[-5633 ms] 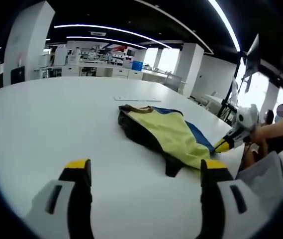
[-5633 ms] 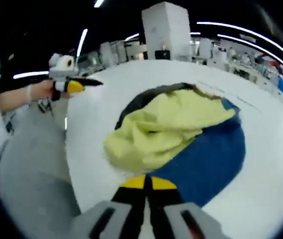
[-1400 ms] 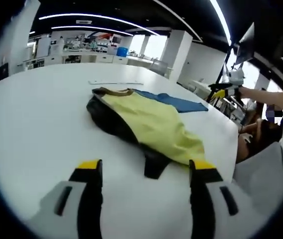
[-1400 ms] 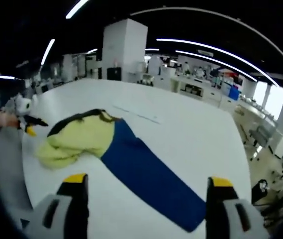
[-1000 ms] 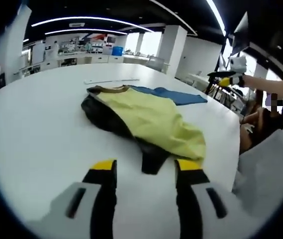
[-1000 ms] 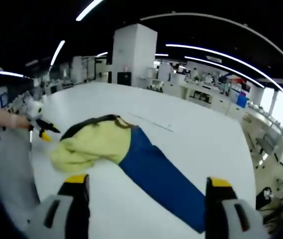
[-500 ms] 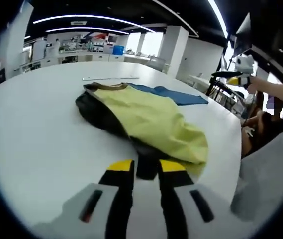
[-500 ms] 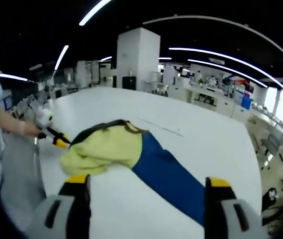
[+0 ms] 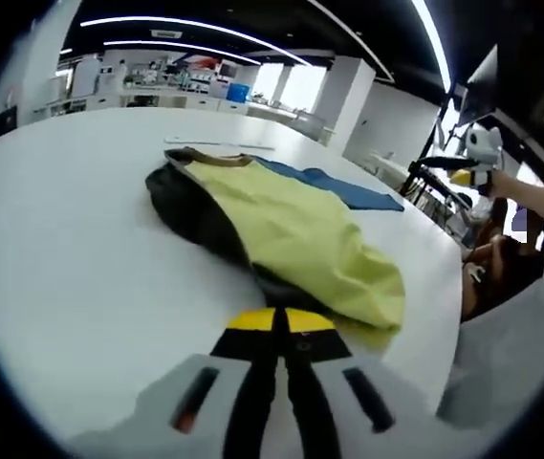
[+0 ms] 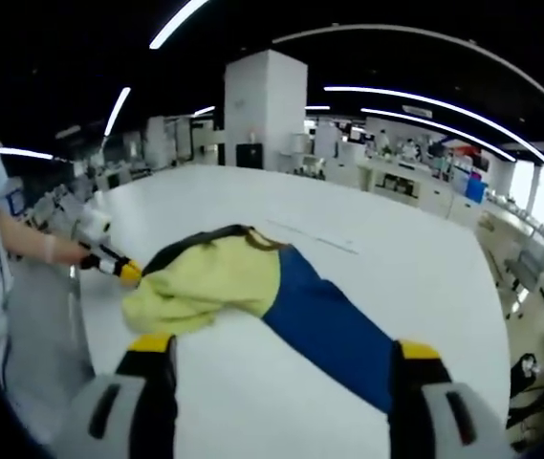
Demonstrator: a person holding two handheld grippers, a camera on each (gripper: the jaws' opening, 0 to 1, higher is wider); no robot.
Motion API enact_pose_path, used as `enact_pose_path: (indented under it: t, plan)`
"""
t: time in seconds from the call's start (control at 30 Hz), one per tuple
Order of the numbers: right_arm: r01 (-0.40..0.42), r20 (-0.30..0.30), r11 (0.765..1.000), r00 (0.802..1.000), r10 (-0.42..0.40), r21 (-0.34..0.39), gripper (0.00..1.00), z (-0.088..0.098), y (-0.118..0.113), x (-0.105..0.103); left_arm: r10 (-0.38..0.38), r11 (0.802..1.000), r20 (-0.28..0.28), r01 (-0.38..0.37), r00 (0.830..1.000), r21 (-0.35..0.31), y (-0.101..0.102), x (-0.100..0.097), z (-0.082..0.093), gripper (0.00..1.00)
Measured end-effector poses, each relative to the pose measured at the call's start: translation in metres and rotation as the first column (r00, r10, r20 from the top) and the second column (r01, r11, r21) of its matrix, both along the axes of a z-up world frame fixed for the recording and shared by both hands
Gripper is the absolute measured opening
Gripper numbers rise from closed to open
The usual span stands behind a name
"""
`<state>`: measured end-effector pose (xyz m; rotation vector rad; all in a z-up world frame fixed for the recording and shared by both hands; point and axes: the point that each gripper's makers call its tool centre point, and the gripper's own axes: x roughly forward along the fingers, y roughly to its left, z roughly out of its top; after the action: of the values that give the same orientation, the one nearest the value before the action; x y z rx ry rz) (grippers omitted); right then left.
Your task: Fold the garment on the visible template until the final outline fits inside the template.
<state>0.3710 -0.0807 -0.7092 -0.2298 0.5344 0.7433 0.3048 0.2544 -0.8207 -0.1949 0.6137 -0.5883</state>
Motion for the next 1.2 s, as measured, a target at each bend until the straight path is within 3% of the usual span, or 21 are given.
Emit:
enact_pose_path:
  t: [0.3,0.57,0.77,1.07,1.2]
  plan:
    - [-0.005,0.0,1.0,1.0,0.005,0.003,0.92,0.001,0.006,-0.004,0.003,0.999,0.004,-0.003,1.0,-0.05,0.005,-0.006,0.014,0.0]
    - [0.0,0.008,1.0,1.0,0.0,0.013,0.92,0.006,0.011,-0.01,0.038,0.996,0.025,-0.036,0.999,-0.086,0.022,-0.008,0.043,0.0]
    - [0.003,0.015,1.0,1.0,-0.003,0.026,0.91,0.012,0.019,-0.022,0.061,0.995,0.035,-0.058,0.998,-0.078,0.047,-0.005,0.061,0.0]
    - [0.049,0.027,0.998,0.998,-0.051,0.049,0.91,0.022,0.028,-0.049,0.04,0.999,0.027,-0.04,0.999,-0.005,0.093,0.003,0.067,0.0]
    - [0.085,0.009,0.995,0.996,-0.086,0.061,0.91,0.021,0.035,-0.064,0.036,0.999,0.024,-0.036,0.999,0.006,0.1,0.003,0.076,0.0]
